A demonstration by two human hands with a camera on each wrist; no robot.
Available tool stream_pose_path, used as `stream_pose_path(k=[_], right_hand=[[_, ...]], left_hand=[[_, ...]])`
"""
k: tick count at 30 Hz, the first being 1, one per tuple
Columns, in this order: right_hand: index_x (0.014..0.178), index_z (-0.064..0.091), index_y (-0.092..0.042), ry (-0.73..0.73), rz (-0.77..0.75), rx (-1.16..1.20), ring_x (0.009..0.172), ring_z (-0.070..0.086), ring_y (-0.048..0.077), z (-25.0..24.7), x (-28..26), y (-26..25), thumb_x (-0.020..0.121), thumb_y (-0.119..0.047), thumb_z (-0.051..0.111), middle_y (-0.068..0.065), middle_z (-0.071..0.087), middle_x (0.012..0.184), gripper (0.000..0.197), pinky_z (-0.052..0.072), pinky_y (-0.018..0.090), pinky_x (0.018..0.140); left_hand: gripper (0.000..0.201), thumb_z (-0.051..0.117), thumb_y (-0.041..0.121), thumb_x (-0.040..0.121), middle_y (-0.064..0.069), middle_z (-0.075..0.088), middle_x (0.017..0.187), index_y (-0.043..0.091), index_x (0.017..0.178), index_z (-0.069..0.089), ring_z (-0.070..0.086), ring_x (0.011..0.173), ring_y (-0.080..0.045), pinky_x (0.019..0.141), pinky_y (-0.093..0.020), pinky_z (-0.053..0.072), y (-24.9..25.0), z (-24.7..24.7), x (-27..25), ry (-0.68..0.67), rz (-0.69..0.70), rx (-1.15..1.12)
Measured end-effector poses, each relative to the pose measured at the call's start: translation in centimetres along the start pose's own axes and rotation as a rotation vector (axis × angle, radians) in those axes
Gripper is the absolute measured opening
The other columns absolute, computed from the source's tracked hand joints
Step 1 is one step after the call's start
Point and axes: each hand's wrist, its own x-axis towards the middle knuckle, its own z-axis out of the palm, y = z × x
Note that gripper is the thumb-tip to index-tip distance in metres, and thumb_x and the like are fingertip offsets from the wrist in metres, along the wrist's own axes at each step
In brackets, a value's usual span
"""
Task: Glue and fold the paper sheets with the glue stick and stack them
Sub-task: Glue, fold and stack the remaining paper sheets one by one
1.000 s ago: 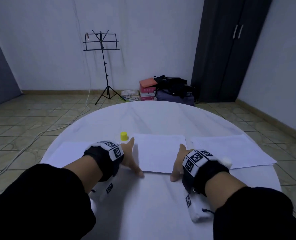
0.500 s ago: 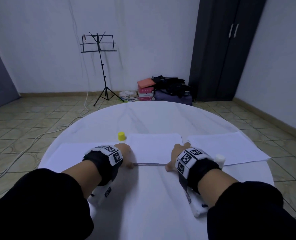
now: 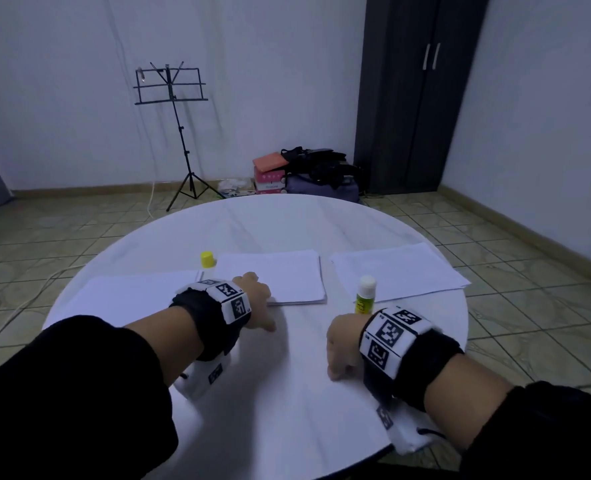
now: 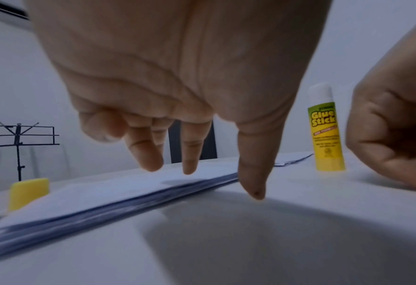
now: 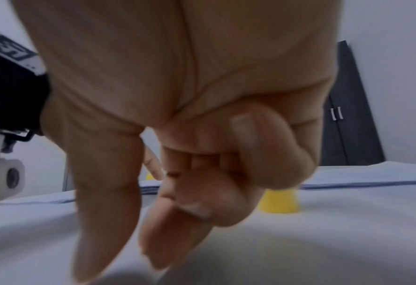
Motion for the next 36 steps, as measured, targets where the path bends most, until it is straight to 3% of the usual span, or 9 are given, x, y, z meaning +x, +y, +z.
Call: stream_pose_path(k=[6, 8, 12, 15, 19, 23, 27, 32, 36], right_hand=[[0.104, 0.072, -0.011, -0.041, -0.05, 0.107, 0.093, 0.064, 0.014, 0.1, -1.5, 7.6, 0.074, -0.019, 0.077, -0.003, 0.069, 0.099, 0.032, 0.051, 0.027, 0.086], [0.114, 0.068, -0.009, -0.031, -0.051, 0.114, 0.091, 0.059, 0.012, -0.8, -1.1, 9.8, 0.083, -0.016, 0.069, -0.003, 0.065, 0.1, 0.031, 0.047, 0.022, 0.08], [0.139, 0.046, -0.017, 0.162, -0.027, 0.075, 0.13, 0.043, 0.019, -3.0, 1.0, 13.3, 0.094, -0.013, 0.054, 0.003, 0.043, 0.143, 0.046, 0.037, 0.023, 0.099], [0.149, 0.027, -0.021, 0.172, 0.017, 0.092, 0.138, 0.031, 0.021, -2.8, 3.9, 15.0, 0.095, -0.017, 0.05, 0.003, 0.028, 0.153, 0.058, 0.03, 0.026, 0.107], [0.136, 0.044, -0.027, 0.139, 0.014, 0.045, 0.13, 0.042, 0.022, -2.2, 7.8, 15.4, 0.076, -0.039, 0.067, 0.0, 0.041, 0.145, 0.065, 0.034, 0.024, 0.092], [0.125, 0.049, -0.04, 0.15, 0.022, 0.002, 0.117, 0.052, 0.027, -2.3, 11.8, 15.4, 0.045, -0.064, 0.064, -0.003, 0.052, 0.133, 0.085, 0.043, 0.044, 0.094], [0.131, 0.052, -0.027, 0.101, -0.012, 0.0, 0.117, 0.053, 0.022, -3.2, 9.9, 14.8, 0.069, -0.053, 0.068, -0.001, 0.053, 0.131, 0.069, 0.043, 0.031, 0.088], [0.127, 0.053, -0.037, 0.114, -0.01, 0.036, 0.107, 0.052, 0.017, -2.8, 10.2, 15.2, 0.066, -0.057, 0.065, -0.007, 0.052, 0.128, 0.066, 0.04, 0.03, 0.084], [0.125, 0.057, -0.026, 0.107, -0.04, 0.035, 0.092, 0.053, 0.007, -2.7, 9.2, 15.0, 0.08, -0.043, 0.065, -0.012, 0.055, 0.11, 0.049, 0.033, 0.017, 0.072]], left_hand=[[0.07, 0.062, 0.053, 0.084, -0.002, 0.034, 0.149, 0.024, 0.144, 0.039, 0.034, 0.136, -0.025, 0.109, -0.039, 0.034, 3.2, -2.9, 2.7, 0.033, 0.069, 0.006], [0.067, 0.061, 0.052, 0.086, 0.0, 0.04, 0.147, 0.026, 0.143, 0.04, 0.035, 0.135, -0.024, 0.108, -0.037, 0.034, 4.2, -3.8, 3.8, 0.031, 0.087, 0.006], [0.059, 0.055, 0.05, 0.09, 0.002, 0.043, 0.145, 0.028, 0.143, 0.04, 0.033, 0.136, -0.022, 0.107, -0.036, 0.032, 6.6, -5.3, 6.2, 0.052, 0.149, 0.02], [0.055, 0.055, 0.05, 0.091, 0.001, 0.047, 0.141, 0.03, 0.141, 0.042, 0.038, 0.132, -0.022, 0.103, -0.035, 0.036, 8.4, -5.5, 8.1, 0.055, 0.19, 0.034], [0.06, 0.049, 0.05, 0.094, -0.003, 0.04, 0.148, 0.026, 0.146, 0.033, 0.034, 0.136, -0.025, 0.106, -0.036, 0.032, 10.5, -5.8, 10.6, 0.027, 0.218, 0.04], [0.077, 0.044, 0.044, 0.098, -0.011, 0.022, 0.157, 0.011, 0.153, 0.002, 0.027, 0.141, -0.03, 0.112, -0.037, 0.026, 12.6, -5.9, 12.2, -0.008, 0.2, -0.037], [0.077, 0.044, 0.035, 0.1, -0.016, 0.027, 0.154, 0.005, 0.151, -0.006, 0.034, 0.137, -0.031, 0.106, -0.035, 0.029, 13.9, -5.5, 13.2, -0.039, 0.175, -0.057], [0.074, 0.052, 0.035, 0.096, -0.015, 0.04, 0.145, 0.005, 0.15, 0.011, 0.043, 0.13, -0.03, 0.099, -0.035, 0.037, 14.0, -5.4, 13.8, -0.04, 0.212, -0.061], [0.077, 0.064, 0.037, 0.088, -0.006, 0.04, 0.148, 0.011, 0.148, 0.024, 0.04, 0.133, -0.026, 0.104, -0.033, 0.034, 13.1, -6.1, 14.2, 0.017, 0.264, -0.091]])
